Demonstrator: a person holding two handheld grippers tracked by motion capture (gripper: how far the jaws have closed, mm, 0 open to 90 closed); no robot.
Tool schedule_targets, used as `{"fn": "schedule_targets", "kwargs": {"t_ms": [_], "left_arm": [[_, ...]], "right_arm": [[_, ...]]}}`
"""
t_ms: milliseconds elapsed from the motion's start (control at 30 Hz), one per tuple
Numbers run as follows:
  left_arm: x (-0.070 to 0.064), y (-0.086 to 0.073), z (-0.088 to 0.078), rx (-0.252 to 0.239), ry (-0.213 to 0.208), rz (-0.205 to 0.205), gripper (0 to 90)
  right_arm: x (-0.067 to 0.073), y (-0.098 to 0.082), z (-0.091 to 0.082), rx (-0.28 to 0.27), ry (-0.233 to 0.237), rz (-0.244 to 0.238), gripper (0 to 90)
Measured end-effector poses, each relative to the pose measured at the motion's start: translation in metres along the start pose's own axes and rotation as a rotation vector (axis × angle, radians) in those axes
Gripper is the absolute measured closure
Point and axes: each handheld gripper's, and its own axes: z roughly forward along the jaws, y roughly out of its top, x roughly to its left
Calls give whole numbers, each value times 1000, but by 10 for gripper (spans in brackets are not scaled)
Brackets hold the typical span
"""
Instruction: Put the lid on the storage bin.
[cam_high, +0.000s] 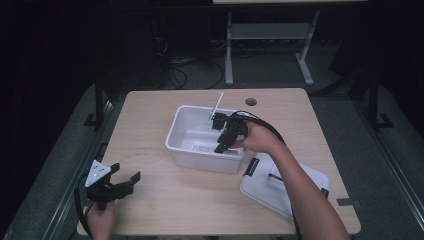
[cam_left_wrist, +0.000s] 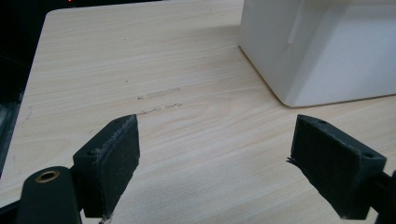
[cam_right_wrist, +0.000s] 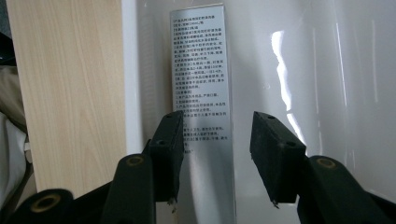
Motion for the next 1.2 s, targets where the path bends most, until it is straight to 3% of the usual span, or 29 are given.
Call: {"fn": "schedule_targets", "kwargs": {"t_ms": [433,767,1200], "left_arm": [[-2,0,1,3,-4,7,149],[-3,1,1,4,-4,11,149],[-5,1,1,9,-4,21,149]], "right_arm": [[3,-18,-33,-69,-40,25,540],[9,-30,-59,-91,-69,35,538],[14,-59,-84,-101,-104,72,529]]}}
